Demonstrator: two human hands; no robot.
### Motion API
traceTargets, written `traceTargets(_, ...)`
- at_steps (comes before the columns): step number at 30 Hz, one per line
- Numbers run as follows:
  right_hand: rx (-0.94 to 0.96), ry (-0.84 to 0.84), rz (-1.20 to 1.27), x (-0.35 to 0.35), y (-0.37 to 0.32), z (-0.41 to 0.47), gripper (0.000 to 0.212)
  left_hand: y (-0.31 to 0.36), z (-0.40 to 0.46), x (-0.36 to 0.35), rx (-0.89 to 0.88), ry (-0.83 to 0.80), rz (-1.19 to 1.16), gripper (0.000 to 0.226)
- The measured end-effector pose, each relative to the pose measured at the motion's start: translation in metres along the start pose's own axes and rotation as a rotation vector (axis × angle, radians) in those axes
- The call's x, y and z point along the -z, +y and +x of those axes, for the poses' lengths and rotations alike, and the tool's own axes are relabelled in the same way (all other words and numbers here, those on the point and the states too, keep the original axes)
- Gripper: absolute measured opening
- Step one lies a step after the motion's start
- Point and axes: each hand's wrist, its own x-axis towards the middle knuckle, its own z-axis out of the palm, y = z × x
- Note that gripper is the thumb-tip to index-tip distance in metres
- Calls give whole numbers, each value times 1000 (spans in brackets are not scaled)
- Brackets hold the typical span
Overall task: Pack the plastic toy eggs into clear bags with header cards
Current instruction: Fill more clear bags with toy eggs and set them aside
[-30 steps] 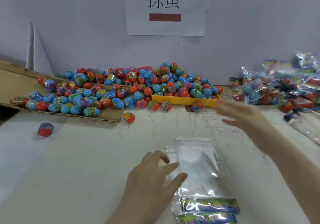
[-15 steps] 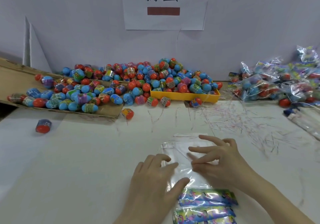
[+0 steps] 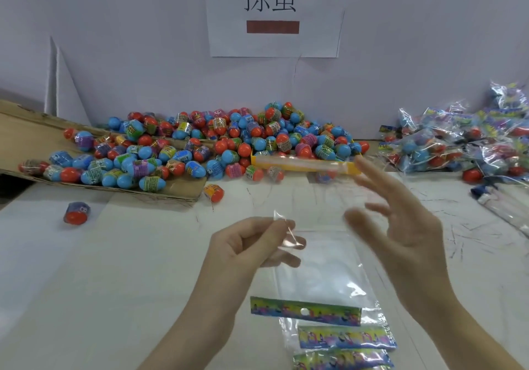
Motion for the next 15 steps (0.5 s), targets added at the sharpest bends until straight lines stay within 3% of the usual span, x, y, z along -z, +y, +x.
traceTargets(2, -309, -54, 248, 2, 0, 2, 99, 2, 0, 3, -32, 23, -31, 24)
traceTargets(4, -491, -265, 424, 4, 4, 2, 99, 1, 0, 5, -58, 35, -21, 21)
traceTargets(6, -480, -392, 525, 3, 0, 1, 60, 1, 0, 6, -67, 46, -3, 22)
traceTargets(8, -401, -333, 470, -2, -8, -1, 27, 0, 1, 6, -62, 91, 6, 30)
traceTargets(12, -173, 5, 183, -13, -17, -3, 13, -5, 0, 5, -178, 423, 225, 42)
traceTargets(13, -57, 74, -32, -18, -13, -6, 16, -3, -3, 4, -256, 458, 263, 39)
traceTargets(15, 180, 187, -497, -24, -8, -15, 7, 0, -12, -5, -323, 346, 343, 40)
